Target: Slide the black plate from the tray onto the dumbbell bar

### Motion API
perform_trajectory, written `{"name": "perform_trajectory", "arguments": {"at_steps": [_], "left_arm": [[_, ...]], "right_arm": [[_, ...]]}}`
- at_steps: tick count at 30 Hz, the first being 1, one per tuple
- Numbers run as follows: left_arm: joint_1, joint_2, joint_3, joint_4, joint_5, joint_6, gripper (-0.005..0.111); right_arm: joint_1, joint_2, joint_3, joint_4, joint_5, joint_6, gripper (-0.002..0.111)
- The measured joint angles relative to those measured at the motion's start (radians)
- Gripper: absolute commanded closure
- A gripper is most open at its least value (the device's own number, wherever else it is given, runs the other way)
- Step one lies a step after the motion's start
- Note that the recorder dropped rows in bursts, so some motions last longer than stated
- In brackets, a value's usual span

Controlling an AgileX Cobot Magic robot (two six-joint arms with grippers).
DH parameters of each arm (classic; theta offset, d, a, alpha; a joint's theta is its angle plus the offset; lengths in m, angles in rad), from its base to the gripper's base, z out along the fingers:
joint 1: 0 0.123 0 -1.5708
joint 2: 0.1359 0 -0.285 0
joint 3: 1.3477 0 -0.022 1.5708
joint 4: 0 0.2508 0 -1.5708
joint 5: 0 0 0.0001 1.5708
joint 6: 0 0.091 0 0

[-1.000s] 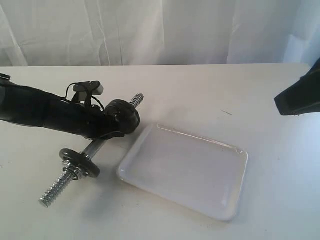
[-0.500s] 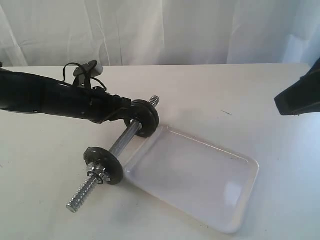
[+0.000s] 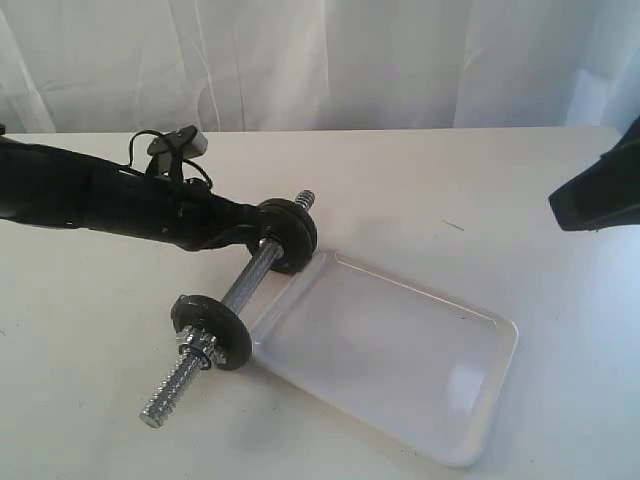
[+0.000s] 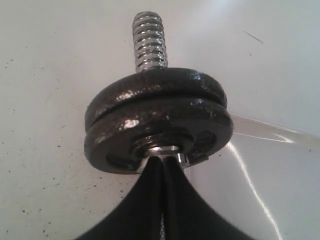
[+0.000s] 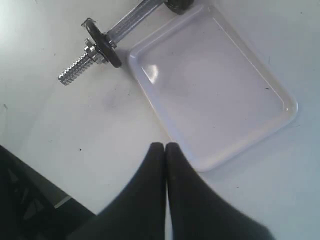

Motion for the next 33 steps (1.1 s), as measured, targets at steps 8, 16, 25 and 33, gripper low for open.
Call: {"name": "perform_trajectory", "arguments": {"at_steps": [8, 16, 25, 33], "left_arm": [[0.0, -0.142, 0.0, 0.087, -0.069, 0.034, 0.107], [0.0, -0.51, 0.049, 0.096, -0.11, 0.069, 0.107], [0.0, -0.866, 0.31, 0.099, -0.181, 0.106, 0.107], [0.0, -1.061, 0.485, 0.099, -0.138, 0.106, 0.107]], "right_arm": [[0.0, -0.039, 0.018, -0.133, -0.096, -0.003, 0.108], [0.0, -0.178, 0.23, -0.18, -0.379, -0.063, 0.108], [0.0, -0.277, 0.37, -0.185, -0.437, -0.07, 0.108], [0.0, -0.278, 0.372, -0.185, -0.418, -0.07, 0.108]]}}
